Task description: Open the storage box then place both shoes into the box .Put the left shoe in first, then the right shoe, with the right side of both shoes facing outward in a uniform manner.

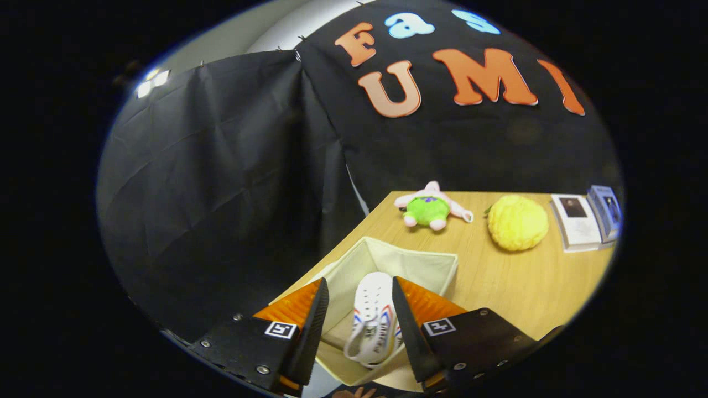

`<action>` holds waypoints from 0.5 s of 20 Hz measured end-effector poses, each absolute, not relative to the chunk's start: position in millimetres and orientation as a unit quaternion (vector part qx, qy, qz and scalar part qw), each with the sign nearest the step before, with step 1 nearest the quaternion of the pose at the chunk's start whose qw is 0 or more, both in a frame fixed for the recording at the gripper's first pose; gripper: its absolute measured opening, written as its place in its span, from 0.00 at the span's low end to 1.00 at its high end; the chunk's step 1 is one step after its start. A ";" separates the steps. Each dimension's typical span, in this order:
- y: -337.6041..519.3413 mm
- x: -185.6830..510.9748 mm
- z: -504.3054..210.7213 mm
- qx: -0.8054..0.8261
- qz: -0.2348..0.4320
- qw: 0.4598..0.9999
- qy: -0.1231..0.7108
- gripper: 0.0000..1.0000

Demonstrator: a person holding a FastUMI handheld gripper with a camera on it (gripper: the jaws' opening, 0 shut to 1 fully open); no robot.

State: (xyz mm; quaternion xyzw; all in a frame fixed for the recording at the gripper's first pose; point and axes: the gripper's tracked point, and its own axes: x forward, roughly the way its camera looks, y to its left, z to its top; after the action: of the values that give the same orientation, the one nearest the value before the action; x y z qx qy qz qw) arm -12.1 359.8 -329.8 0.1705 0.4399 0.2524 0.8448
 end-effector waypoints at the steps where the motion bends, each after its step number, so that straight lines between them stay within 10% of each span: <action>1: 346.8 -6.3 -322.3 0.156 0.246 0.860 0.420 0.72; 10: 226.4 32.0 -241.4 0.129 0.163 0.944 0.254 0.88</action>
State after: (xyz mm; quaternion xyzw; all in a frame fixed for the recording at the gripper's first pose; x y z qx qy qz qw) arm 32.0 226.4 -241.4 0.1292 0.2543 0.1631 0.9445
